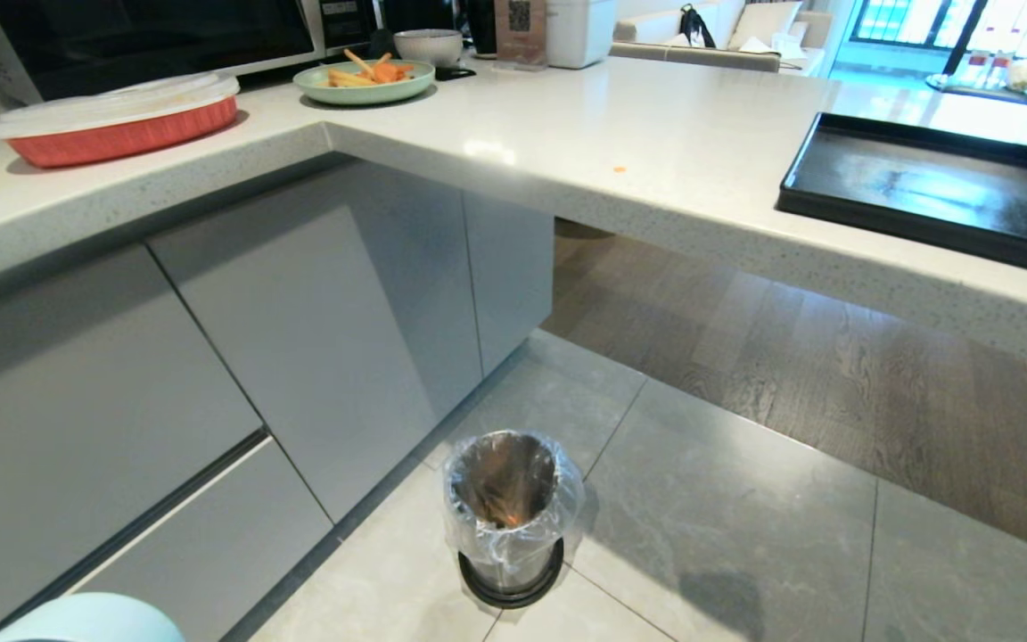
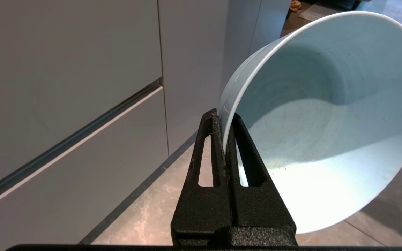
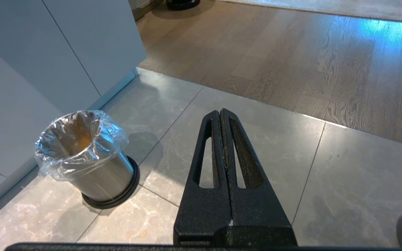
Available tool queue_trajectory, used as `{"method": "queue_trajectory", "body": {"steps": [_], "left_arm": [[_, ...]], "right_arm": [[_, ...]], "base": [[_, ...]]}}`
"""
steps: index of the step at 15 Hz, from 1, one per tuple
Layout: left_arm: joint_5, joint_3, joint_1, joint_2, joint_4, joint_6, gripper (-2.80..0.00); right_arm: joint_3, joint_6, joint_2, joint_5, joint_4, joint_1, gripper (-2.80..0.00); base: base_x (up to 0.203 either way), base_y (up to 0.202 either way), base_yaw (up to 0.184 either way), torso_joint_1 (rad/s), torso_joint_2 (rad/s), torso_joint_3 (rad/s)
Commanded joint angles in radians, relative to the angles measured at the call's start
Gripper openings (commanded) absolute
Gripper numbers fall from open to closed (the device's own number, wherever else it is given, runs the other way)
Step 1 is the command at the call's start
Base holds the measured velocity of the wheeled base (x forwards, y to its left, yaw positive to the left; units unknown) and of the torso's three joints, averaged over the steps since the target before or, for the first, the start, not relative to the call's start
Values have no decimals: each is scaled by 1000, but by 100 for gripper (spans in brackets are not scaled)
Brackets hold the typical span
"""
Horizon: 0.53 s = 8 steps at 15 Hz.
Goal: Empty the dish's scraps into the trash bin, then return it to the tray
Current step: Put the bowl back to the table
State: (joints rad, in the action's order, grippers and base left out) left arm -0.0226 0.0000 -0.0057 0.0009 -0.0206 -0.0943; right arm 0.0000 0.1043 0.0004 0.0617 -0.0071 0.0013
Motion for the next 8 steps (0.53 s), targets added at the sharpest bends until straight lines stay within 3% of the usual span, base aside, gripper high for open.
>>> {"method": "queue_trajectory", "body": {"steps": [1, 8], "left_arm": [[0, 0, 1, 1, -1, 1, -280], [1, 0, 0, 1, -1, 1, -280]], "right_arm": [[0, 0, 0, 1, -1, 0, -280], [0, 0, 0, 1, -1, 0, -280]], "base": [[0, 0, 0, 8, 5, 106], [0, 0, 0, 0, 0, 19]]}}
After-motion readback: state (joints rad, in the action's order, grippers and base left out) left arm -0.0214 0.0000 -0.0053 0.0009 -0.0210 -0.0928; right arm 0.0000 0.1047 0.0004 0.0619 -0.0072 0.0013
